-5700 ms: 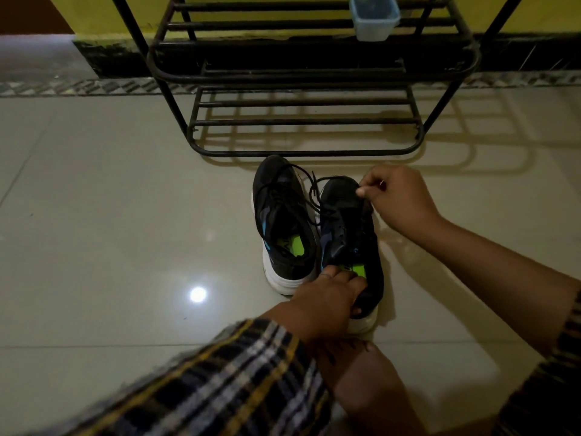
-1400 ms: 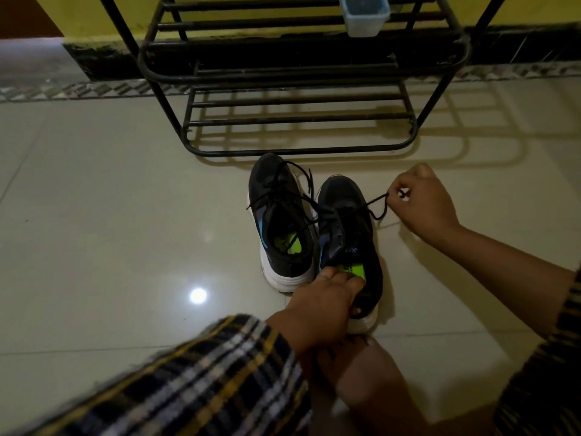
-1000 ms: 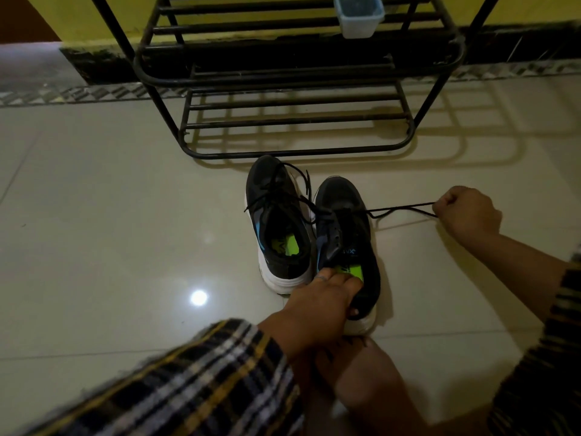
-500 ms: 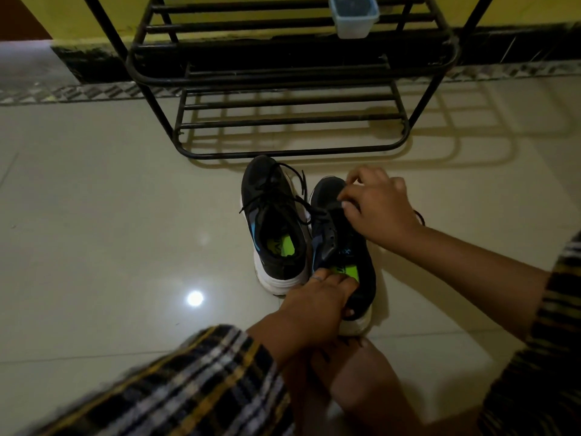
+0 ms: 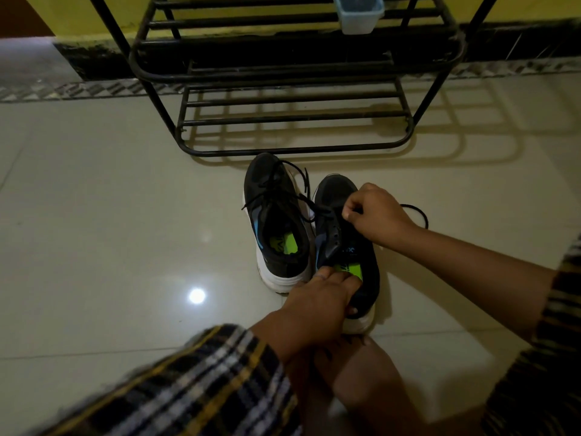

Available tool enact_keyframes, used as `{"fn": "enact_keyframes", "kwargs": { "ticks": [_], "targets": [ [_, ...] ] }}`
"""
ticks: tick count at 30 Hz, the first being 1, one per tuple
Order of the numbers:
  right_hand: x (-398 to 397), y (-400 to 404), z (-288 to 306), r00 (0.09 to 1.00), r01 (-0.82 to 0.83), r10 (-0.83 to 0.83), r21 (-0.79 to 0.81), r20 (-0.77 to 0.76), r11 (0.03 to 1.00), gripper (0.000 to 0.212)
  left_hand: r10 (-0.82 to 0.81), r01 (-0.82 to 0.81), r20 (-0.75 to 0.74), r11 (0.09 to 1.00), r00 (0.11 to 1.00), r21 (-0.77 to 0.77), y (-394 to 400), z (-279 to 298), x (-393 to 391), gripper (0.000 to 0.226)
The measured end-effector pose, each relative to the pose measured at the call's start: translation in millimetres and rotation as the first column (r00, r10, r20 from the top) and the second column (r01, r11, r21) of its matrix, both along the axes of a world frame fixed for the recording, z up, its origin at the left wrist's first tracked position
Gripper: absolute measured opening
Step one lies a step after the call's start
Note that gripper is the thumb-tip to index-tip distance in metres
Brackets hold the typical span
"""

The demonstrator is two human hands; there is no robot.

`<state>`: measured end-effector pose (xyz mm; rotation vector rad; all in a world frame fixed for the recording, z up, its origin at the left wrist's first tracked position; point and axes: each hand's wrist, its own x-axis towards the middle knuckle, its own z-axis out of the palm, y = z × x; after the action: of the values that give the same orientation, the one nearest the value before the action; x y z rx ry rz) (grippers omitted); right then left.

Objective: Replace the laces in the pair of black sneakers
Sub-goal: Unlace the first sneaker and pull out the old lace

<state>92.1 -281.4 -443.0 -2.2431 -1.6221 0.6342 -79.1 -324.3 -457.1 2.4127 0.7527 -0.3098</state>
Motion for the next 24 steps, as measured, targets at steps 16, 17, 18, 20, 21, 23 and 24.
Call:
{"fn": "enact_keyframes", "kwargs": {
  "ticks": [16, 17, 18, 20, 21, 23, 24],
  "targets": [
    [30, -57, -29, 0.998, 0.055, -0.042, -0.274, 0.052, 0.96, 0.016, 0.004, -0.005, -0.027, 1.0, 1.0, -0.025, 0, 2, 0, 0.041],
    [-10, -92, -38, 0.984, -0.097, 0.137, -0.301, 0.114, 0.949, 0.021, 0.005, -0.005, -0.026, 1.0, 1.0, -0.024, 0, 3, 0, 0.04],
    [-48, -119, -35, 0.983, -0.163, 0.184, -0.435, 0.007, 0.885, 0.024, 0.005, -0.006, -0.025, 1.0, 1.0, -0.025, 0, 3, 0, 0.04],
    [-98, -162, -60, 0.924, -0.355, 0.382, -0.445, -0.032, 0.822, 0.029, 0.008, -0.009, -0.021, 0.999, 1.0, -0.031, -1, 3, 0, 0.039],
    [-105, -173, -67, 0.88, -0.44, 0.474, -0.396, -0.012, 0.806, 0.029, 0.009, -0.01, -0.017, 0.999, 1.0, -0.032, -1, 3, 0, 0.039],
    [-94, -168, -64, 0.863, -0.484, 0.505, -0.339, -0.03, 0.807, 0.027, 0.009, -0.009, -0.014, 0.999, 1.0, -0.034, 0, 3, 0, 0.038],
    [-77, -150, -53, 0.881, -0.465, 0.469, -0.303, -0.064, 0.832, 0.024, 0.009, -0.009, -0.013, 0.999, 1.0, -0.035, 0, 3, 0, 0.038]
  ]
}}
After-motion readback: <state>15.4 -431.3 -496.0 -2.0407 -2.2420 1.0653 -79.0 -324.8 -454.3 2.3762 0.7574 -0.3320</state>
